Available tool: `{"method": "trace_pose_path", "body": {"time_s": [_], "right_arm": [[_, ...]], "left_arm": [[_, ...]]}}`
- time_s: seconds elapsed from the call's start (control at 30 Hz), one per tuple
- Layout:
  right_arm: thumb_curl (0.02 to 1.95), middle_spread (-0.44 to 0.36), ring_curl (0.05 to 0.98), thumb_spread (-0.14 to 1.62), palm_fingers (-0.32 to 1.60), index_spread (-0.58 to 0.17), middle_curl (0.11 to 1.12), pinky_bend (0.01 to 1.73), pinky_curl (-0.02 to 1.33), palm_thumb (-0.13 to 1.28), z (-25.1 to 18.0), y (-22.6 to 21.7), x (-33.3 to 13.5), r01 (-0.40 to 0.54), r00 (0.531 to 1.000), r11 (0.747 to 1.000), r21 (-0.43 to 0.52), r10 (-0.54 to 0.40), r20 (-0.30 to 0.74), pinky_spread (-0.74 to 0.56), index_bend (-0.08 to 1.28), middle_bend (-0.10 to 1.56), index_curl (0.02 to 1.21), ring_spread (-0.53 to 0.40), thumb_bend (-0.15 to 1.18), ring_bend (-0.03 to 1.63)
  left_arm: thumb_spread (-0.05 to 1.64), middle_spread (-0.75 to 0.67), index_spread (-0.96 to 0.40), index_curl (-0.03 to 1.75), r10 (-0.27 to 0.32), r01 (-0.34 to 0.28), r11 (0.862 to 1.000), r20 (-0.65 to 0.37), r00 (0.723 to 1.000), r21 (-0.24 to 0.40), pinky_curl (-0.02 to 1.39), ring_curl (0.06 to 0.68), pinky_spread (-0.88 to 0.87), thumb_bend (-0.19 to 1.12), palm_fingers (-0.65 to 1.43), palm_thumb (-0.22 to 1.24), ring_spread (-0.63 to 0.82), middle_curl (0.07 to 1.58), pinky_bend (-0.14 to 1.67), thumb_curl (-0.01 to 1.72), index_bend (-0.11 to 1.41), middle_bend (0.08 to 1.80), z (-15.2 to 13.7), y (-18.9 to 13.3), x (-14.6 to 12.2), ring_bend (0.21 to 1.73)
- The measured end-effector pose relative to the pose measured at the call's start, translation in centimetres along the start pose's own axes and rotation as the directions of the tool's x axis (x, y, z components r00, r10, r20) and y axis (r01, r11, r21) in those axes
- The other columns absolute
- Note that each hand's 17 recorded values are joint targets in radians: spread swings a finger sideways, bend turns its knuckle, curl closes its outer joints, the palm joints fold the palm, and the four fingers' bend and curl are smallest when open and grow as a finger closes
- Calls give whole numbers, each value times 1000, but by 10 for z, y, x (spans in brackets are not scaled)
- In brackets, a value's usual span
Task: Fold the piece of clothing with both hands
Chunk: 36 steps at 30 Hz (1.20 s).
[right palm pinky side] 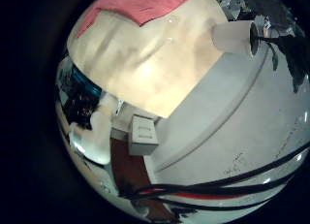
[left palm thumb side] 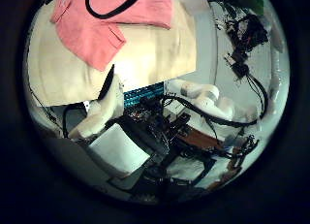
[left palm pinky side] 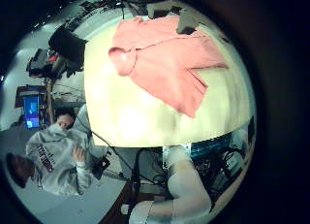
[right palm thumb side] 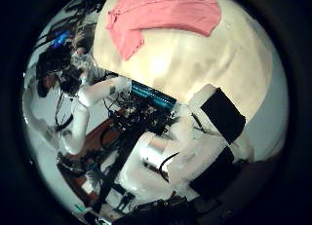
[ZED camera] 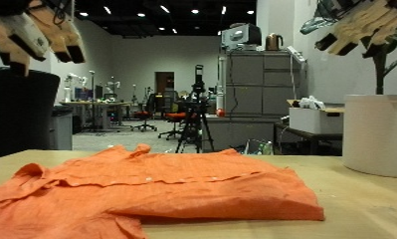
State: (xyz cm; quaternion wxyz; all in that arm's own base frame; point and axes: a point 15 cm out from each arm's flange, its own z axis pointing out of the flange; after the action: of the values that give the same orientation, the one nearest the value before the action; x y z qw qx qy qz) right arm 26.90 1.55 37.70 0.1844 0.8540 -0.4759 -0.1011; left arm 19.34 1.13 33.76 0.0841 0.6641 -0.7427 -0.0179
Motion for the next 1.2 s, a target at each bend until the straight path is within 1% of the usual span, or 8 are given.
{"method": "trace_pose_path", "body": {"time_s": [0.3,0.53,0.7,0.8,0.9,1.07,1.13,1.2], "right_arm": [[274,35,263,1501,216,-331,299,203,301,761,-5,-6,4,5,1000,1000,3,-5,-1,328,182,181,338,196,1,259],[272,43,263,1497,215,-326,297,198,304,750,-4,-11,6,0,1000,1000,-7,0,17,336,184,180,342,197,-5,256],[273,47,260,1498,210,-319,296,200,308,746,2,-10,4,-12,1000,1000,-24,13,29,337,182,180,343,197,-5,245],[270,52,260,1494,208,-317,295,201,310,736,4,-9,3,-12,999,999,-30,13,29,338,184,177,343,197,-7,246],[270,58,260,1492,205,-316,294,197,311,732,5,-10,3,-14,999,999,-34,15,30,339,187,177,344,197,-5,246],[267,65,260,1497,194,-306,291,199,311,726,13,-16,8,-24,998,998,-61,27,52,341,187,176,348,202,-5,235],[266,71,260,1498,192,-305,289,200,312,725,14,-18,6,-20,997,998,-60,24,67,342,188,173,349,204,-4,235],[265,73,259,1499,190,-304,287,199,313,724,15,-21,2,-16,996,999,-52,20,89,343,189,176,351,205,-4,231]], "left_arm": [[1075,70,42,317,14,-14,1000,7,1000,0,299,184,374,-23,243,560,395,378,201,395,162,289,-7,-11,0,467],[1079,56,42,318,60,-60,998,6,998,-28,298,182,372,-23,249,556,392,382,196,392,166,300,12,-20,8,461],[1080,61,50,317,110,-109,992,9,994,-60,301,184,373,-23,239,555,392,378,202,391,161,281,40,-27,23,470],[1078,70,56,315,175,-173,982,17,984,-80,306,185,373,-26,224,547,395,373,215,389,160,257,67,-36,37,476],[1077,78,63,308,222,-218,970,27,975,-107,309,188,373,-33,212,506,396,370,227,380,152,249,88,-45,46,482],[1077,167,102,296,262,-247,946,49,964,-209,321,193,426,-36,118,443,444,358,262,362,143,193,126,-61,44,492],[1074,218,117,287,273,-247,938,79,959,-242,325,191,445,-37,71,419,464,349,278,351,136,185,136,-67,37,487],[1073,284,135,282,279,-240,935,123,952,-261,331,197,459,-36,14,397,488,339,293,340,142,174,144,-73,26,494]]}}
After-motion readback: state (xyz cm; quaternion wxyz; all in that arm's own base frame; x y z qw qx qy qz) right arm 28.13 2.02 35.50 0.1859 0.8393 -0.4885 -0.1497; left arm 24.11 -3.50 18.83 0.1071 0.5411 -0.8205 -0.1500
